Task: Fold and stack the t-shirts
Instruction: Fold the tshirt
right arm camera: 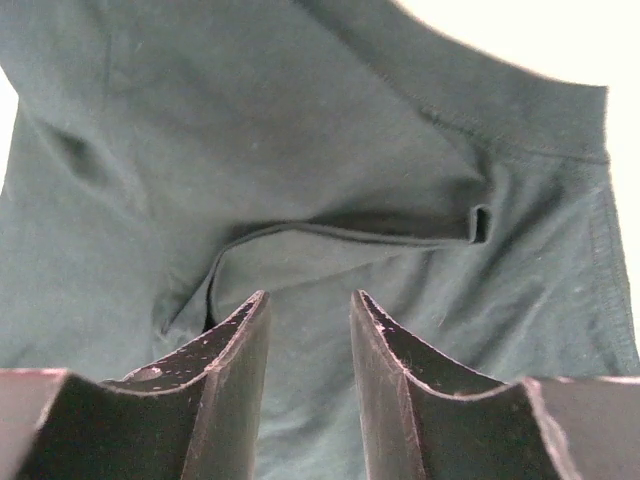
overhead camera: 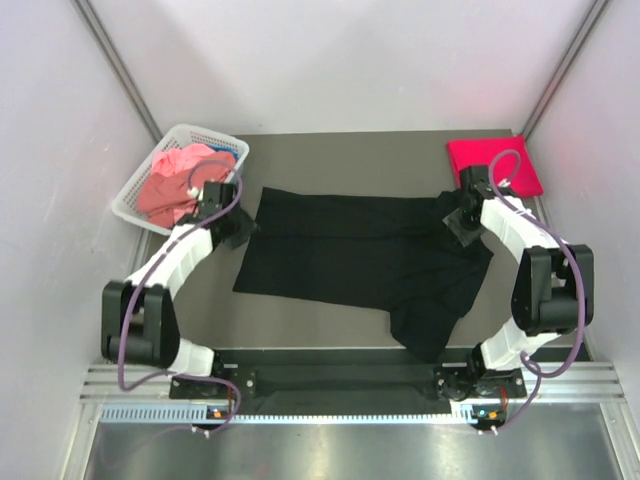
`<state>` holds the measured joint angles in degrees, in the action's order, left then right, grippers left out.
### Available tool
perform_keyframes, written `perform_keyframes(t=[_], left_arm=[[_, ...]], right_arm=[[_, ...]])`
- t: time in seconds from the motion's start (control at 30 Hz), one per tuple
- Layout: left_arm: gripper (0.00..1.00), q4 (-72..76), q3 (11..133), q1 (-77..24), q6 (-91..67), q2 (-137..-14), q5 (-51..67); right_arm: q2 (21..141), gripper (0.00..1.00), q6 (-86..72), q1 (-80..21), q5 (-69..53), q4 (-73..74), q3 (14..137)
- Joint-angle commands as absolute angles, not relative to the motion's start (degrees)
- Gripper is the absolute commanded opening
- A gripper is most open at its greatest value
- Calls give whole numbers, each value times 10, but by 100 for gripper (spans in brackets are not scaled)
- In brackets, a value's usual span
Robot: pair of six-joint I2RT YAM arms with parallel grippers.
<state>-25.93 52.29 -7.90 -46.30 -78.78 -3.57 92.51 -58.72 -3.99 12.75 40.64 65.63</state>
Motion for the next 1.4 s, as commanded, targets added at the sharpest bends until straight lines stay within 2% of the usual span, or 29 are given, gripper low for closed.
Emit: perform_keyframes(t=[0.0, 0.23, 0.33, 0.53, 0.73, 0.83, 0.9, 0.93, 1.0, 1.2, 1.37], left_arm=[[48, -205, 596, -76, -410, -852, 40], [51, -164, 642, -69, -440, -957, 102], [51, -154, 649, -63, -455, -983, 124], [51, -116, 631, -43, -498, -1005, 150], [53, -100, 624, -33, -536, -1012, 138], [54, -94, 628, -32, -556, -1012, 114], [54, -98, 627, -28, -581, -1007, 96], [54, -98, 624, -28, -589, -1004, 87], [54, -103, 615, -27, -612, -991, 69], [48, -162, 595, -28, -667, -960, 7], [48, -162, 579, -33, -703, -947, -17]], right_arm=[[911, 39, -606, -26, 157, 418, 642], [927, 41, -627, -11, 172, 432, 647], [921, 45, -628, -4, 175, 427, 631], [893, 46, -652, 41, 178, 431, 598], [919, 45, -654, 51, 159, 392, 584], [937, 40, -648, 54, 155, 376, 589], [944, 26, -646, 56, 155, 374, 593], [944, 11, -645, 57, 155, 374, 592], [937, 0, -644, 59, 156, 373, 590], [922, 0, -635, 59, 155, 370, 585], [914, 0, -627, 58, 157, 360, 582]])
